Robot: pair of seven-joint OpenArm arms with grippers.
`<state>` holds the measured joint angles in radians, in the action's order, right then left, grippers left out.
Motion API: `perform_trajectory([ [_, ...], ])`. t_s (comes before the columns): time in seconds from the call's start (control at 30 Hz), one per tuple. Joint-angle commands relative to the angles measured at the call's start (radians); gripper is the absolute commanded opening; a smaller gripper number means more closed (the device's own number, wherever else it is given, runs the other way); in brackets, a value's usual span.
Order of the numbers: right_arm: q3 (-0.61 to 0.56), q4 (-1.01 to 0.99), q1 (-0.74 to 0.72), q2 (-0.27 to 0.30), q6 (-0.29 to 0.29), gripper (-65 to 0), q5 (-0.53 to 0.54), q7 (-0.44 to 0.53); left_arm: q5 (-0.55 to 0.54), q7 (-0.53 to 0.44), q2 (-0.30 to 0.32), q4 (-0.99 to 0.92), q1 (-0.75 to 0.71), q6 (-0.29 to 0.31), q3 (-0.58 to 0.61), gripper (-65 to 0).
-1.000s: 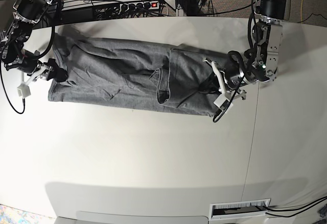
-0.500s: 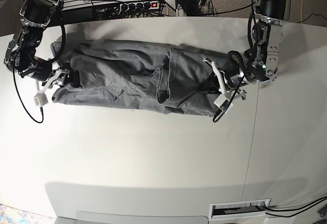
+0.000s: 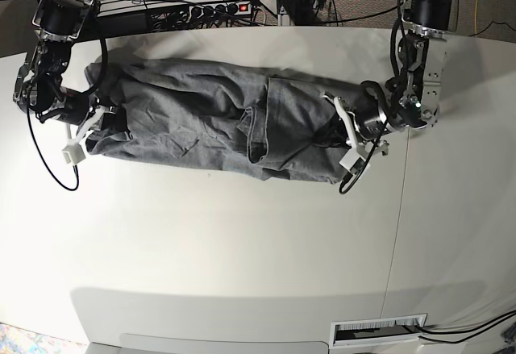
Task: Fold the T-shirt properly
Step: 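Grasp the hem end of the grey strip with the right gripper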
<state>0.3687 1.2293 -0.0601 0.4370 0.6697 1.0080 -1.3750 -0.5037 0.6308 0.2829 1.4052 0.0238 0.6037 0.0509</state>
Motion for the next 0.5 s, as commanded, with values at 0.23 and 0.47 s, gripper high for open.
perform_trajectory([
  [0.23, 0.043, 0.242, -0.006, 0.048, 0.028, -65.0, 0.122, -0.021, 0.071, 0.098, -0.040, -0.008, -0.012, 0.000, 0.006, -65.0],
  [0.47, 0.121, 0.368, -0.006, 0.079, 0.028, -65.0, 0.126, -0.021, 0.094, 0.113, -0.053, -0.008, -0.013, 0.007, 0.006, -65.0],
])
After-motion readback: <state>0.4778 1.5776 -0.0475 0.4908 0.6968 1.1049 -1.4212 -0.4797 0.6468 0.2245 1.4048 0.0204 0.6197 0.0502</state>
